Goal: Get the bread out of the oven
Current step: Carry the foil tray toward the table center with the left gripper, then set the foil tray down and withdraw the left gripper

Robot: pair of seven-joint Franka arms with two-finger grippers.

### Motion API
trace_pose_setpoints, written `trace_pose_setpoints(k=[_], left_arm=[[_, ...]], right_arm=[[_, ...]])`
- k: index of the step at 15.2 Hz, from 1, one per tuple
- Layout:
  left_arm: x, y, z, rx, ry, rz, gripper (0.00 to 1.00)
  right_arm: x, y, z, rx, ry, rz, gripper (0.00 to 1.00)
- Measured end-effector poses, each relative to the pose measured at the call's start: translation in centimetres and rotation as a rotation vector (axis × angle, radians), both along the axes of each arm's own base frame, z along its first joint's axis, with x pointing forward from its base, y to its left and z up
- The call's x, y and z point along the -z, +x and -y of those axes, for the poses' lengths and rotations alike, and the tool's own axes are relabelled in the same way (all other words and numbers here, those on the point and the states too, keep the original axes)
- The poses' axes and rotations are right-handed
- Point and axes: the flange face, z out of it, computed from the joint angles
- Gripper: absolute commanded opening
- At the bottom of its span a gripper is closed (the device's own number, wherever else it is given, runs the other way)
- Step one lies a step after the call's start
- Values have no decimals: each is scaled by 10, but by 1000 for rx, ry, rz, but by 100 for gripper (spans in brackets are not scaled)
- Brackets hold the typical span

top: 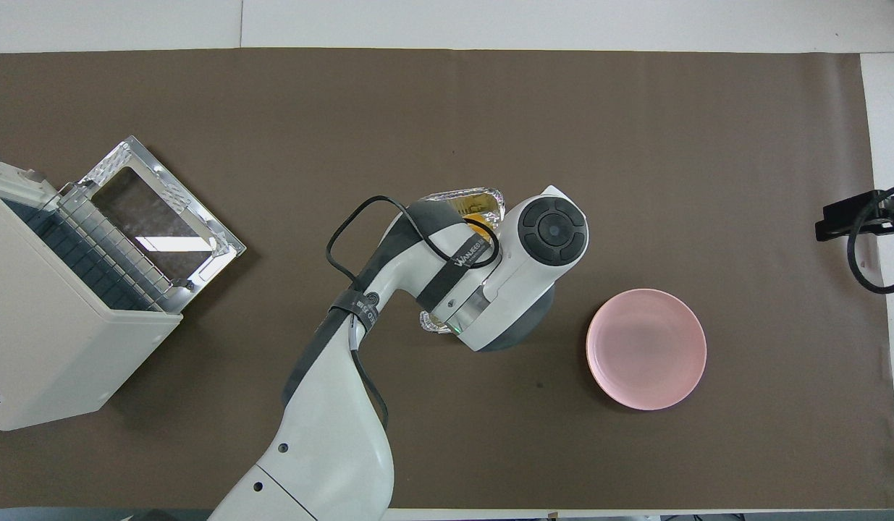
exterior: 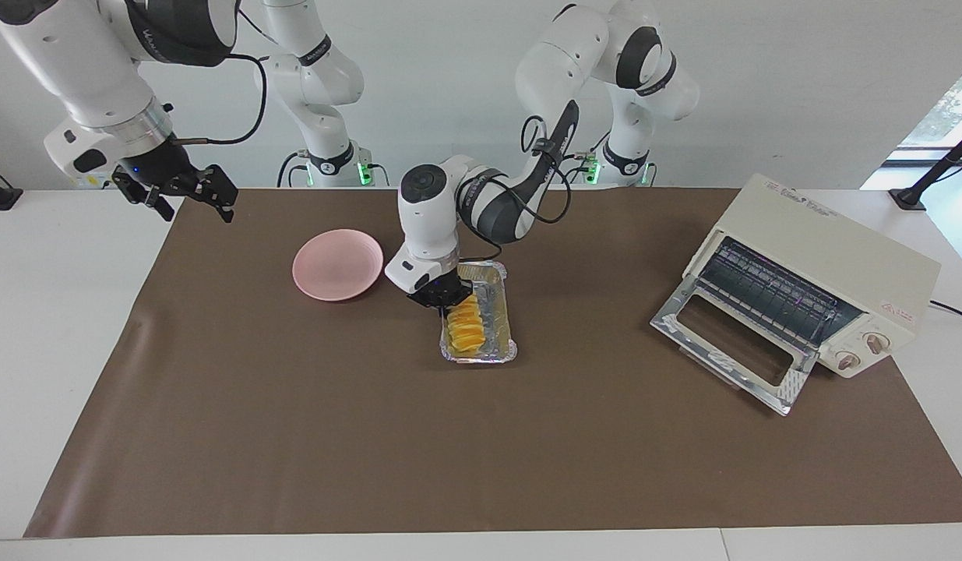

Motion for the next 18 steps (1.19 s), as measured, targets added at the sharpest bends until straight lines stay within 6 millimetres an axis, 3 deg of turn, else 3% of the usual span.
trace_pose_setpoints(k=[1,2,8,10,15,18], left_arm=[[0,0,0,0,-2,1,70],[-1,0,1,0,-5,4,100],[-5,5,1,-28,-43,6,100],[-12,17,-8,-83,-77,-13,100],[-54,62,-59,-210,-61,-11,100],[-109,79,-101,-274,-46,3,100]], right_arm=[[0,0,0,0,0,0,100],[0,0,0,0,0,0,100],[0,0,0,0,0,0,100],[0,0,0,0,0,0,100],[0,0,0,0,0,0,100],[2,-3,-4,-12,3,-25,100]])
